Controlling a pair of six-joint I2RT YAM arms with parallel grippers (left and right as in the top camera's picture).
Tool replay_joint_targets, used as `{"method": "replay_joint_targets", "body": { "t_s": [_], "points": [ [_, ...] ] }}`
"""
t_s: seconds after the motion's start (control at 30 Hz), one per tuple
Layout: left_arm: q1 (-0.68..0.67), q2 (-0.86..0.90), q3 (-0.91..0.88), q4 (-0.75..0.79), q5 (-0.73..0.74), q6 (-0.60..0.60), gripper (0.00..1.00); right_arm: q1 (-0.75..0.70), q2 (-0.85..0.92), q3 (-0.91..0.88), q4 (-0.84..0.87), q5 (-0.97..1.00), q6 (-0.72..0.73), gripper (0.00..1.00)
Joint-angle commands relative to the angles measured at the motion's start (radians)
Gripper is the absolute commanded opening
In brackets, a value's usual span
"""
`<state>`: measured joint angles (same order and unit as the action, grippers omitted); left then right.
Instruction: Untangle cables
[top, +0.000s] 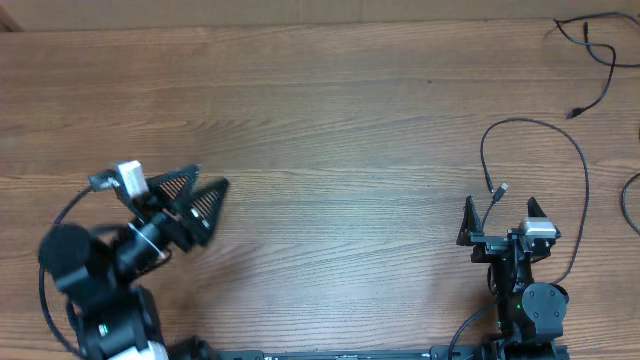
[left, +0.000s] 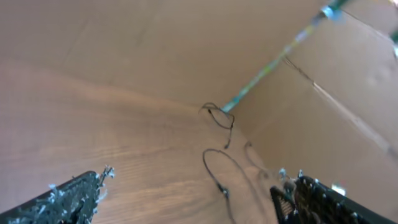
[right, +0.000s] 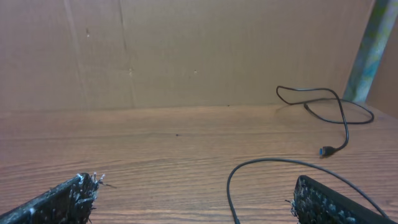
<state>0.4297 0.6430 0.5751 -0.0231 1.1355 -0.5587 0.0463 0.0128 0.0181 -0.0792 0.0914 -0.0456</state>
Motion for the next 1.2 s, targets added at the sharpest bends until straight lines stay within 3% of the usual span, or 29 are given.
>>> {"method": "replay_joint_targets", "body": {
  "t_s": [0.0,0.13,0.33,0.53,0.9,1.1,1.17],
  "points": [
    [-0.027,-0.114,0.016,-0.011,-0.047,0.141,1.00,0.003,-0.010,-0.010,0.003,-0.006,-0.005,1.00],
    [-0.044,-0.236,0.016,-0.113,-0.145,0.142,0.99,0.003,-0.010,-0.010,0.003,-0.005,-0.005,1.00],
    [-0.242,-0.421,0.016,-0.360,-0.523,0.182,0.99,0.003,-0.010,-0.010,0.003,-0.006,-0.005,1.00],
    [-0.326,-0.547,0.013,-0.448,-0.645,0.253,1.00,0.003,-0.010,-0.010,0.003,-0.006,-0.005,1.00],
    [-0.319,-0.640,-0.084,-0.421,-0.668,0.329,1.00,0.003,-0.010,-0.010,0.003,-0.006,-0.005,1.00],
    [-0.319,-0.640,-0.227,-0.274,-0.682,0.494,1.00,0.003,-0.010,-0.010,0.003,-0.006,-0.005,1.00],
    [-0.319,-0.640,-0.288,-0.201,-0.698,0.498,1.00,0.003,-0.010,-0.010,0.003,-0.005,-0.005,1.00]
  ]
}}
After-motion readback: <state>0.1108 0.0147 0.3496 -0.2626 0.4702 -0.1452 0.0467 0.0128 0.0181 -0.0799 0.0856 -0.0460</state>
